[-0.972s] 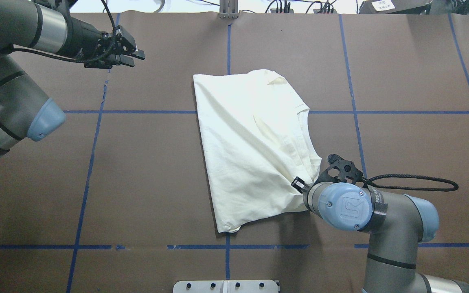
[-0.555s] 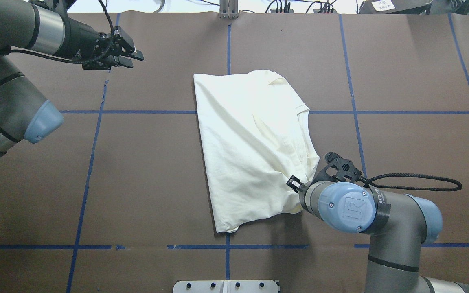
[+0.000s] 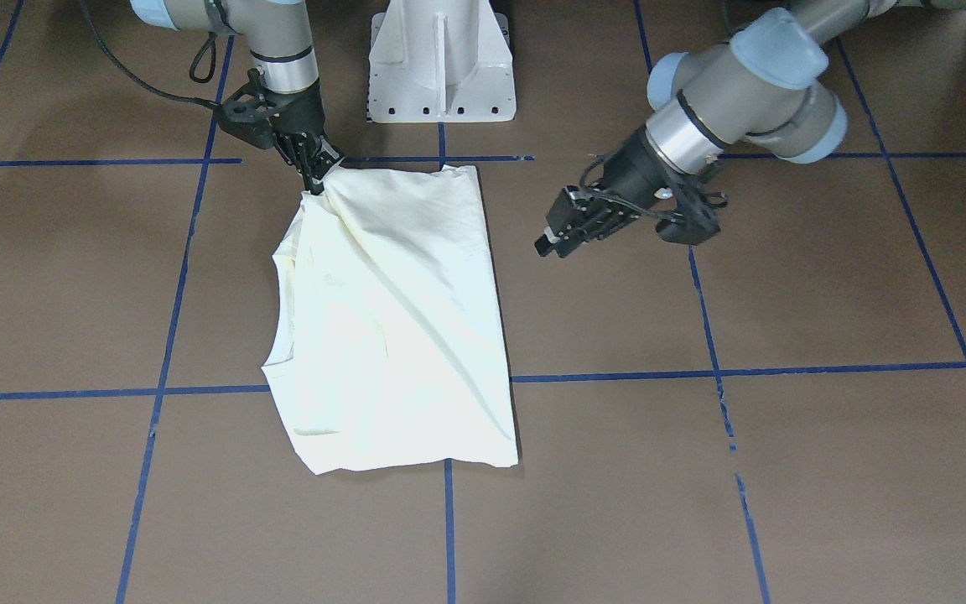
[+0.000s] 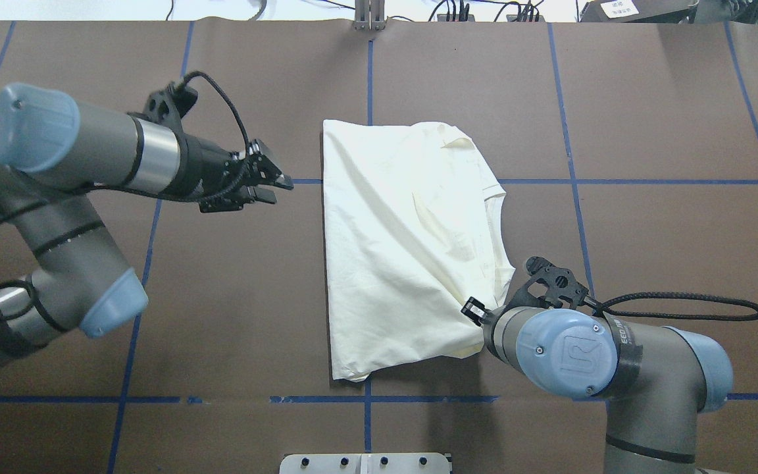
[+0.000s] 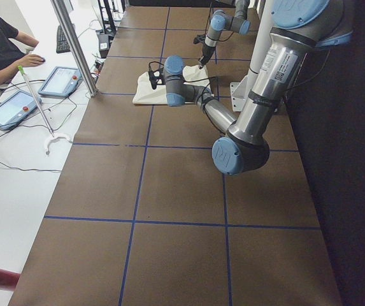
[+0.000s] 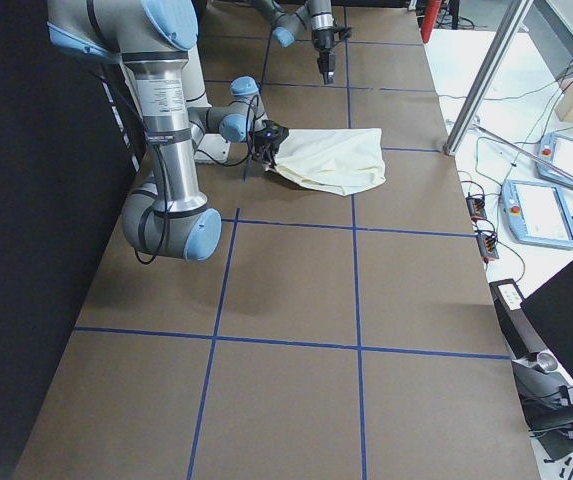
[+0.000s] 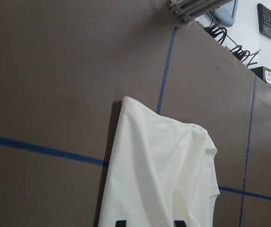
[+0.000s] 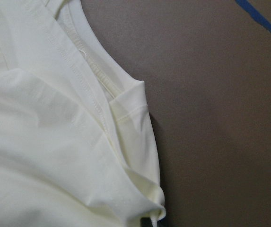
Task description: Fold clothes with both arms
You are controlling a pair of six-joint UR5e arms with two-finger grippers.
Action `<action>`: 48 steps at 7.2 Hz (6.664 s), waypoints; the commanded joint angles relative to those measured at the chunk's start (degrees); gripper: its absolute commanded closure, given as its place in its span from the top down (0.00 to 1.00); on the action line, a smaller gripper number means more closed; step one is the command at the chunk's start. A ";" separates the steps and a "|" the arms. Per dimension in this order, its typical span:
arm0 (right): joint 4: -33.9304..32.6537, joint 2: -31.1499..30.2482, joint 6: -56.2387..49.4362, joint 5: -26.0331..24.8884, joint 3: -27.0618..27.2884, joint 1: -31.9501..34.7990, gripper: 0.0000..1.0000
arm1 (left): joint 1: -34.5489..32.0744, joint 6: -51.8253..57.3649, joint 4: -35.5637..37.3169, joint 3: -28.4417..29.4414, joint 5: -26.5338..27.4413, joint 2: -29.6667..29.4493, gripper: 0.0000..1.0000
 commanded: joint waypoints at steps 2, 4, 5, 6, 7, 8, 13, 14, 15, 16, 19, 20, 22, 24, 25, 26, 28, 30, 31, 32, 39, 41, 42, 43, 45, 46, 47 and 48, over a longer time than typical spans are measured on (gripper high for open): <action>-0.36 0.18 -0.08 0.00 -0.04 -0.25 0.00 | 15.11 -3.29 6.27 -2.86 12.38 1.68 0.51; -0.36 0.19 -0.17 0.09 0.04 -0.25 0.00 | 19.77 -5.31 8.65 -2.25 12.65 1.68 0.54; -0.36 0.27 -0.17 0.09 0.04 -0.25 0.00 | 20.66 -5.32 10.66 -2.25 13.70 0.98 0.54; -0.36 0.19 -0.17 0.09 -0.04 -0.25 0.00 | 21.36 -5.40 11.64 -2.25 13.79 0.80 0.54; -0.36 0.19 -0.17 0.09 -0.04 -0.25 0.00 | 22.24 -5.40 11.82 -1.90 13.88 0.80 0.54; -0.36 0.27 -0.17 0.09 0.04 -0.25 0.00 | 22.95 -5.40 11.91 -1.81 14.49 0.80 0.53; -0.36 0.27 -0.17 0.09 0.04 -0.25 0.00 | 23.74 -5.40 11.91 -0.05 14.59 0.36 0.50; -0.27 0.27 -0.17 0.09 0.04 -0.25 0.00 | 23.92 -5.40 11.91 0.65 14.59 0.19 0.49; -0.36 0.27 -0.17 0.09 0.04 -0.25 0.00 | 23.92 -5.32 11.91 0.83 14.59 -0.42 0.49; -0.36 0.27 -0.17 0.09 0.13 -0.25 0.00 | 23.92 -5.40 12.00 0.83 14.59 -0.69 0.38; -0.27 0.27 -0.17 0.09 0.13 -0.16 0.00 | 23.83 -5.32 12.96 -0.39 14.59 -0.96 0.00; -0.27 0.27 -0.26 0.09 0.22 -0.07 0.00 | 22.61 -4.71 15.58 -3.71 14.59 -0.17 0.00; -0.27 0.10 -0.26 0.18 2.22 0.19 0.00 | 22.07 -4.52 21.90 -12.33 14.24 0.46 0.00; -0.18 0.10 -0.26 0.70 3.03 1.76 0.00 | 21.72 -4.44 22.55 -15.43 14.14 1.16 0.00; -0.18 0.19 -0.26 1.40 3.82 3.08 0.00 | 20.07 -4.52 22.55 -17.00 14.06 0.63 0.00; -0.27 0.36 -0.26 2.80 4.61 5.96 0.00 | 15.70 -4.61 23.94 -17.71 13.88 -1.20 0.00; -0.36 5.60 -1.22 9.56 -0.18 13.96 0.00 | 6.21 -1.56 27.46 -12.75 11.01 -5.77 0.00; 0.25 13.16 -3.69 10.97 -10.63 18.97 0.00 | 1.79 3.71 26.77 -0.20 10.72 -12.17 0.00; 0.25 16.41 -4.38 12.90 -14.77 21.09 0.00 | 0.64 5.48 26.77 4.56 10.81 -15.16 0.00; 0.25 20.10 -5.09 13.62 -20.46 21.63 0.00 | -0.42 6.71 25.90 8.09 10.89 -17.46 0.00; 6.02 26.11 -10.98 15.47 -36.23 24.36 0.00 | -2.09 13.49 11.68 28.49 13.44 -22.40 0.08; 6.93 26.64 -15.27 19.14 -37.91 26.37 0.00 | -3.66 15.85 9.46 31.68 14.32 -24.16 0.41; 6.93 27.16 -15.55 19.16 -38.62 26.38 0.00 | -5.59 16.04 6.58 31.24 13.71 -23.72 0.51; 6.93 27.17 -15.55 19.25 -38.63 26.38 0.00 | -6.05 16.13 5.59 30.72 12.49 -22.76 0.50; 6.94 27.61 -15.55 19.25 -38.63 26.56 0.00 | -6.40 17.00 -4.62 26.34 9.59 -13.32 0.00; 6.93 27.70 -15.55 19.34 -38.63 26.73 0.00 | -6.23 20.58 -11.14 27.88 5.05 -11.61 0.00; 6.93 28.04 -15.64 19.34 -38.63 26.82 0.00 | -5.88 20.61 -13.99 29.47 2.74 -11.85 0.00; 6.93 28.14 -15.64 19.34 -38.63 26.82 0.00 | -5.09 20.52 -16.19 31.57 2.63 -12.20 0.00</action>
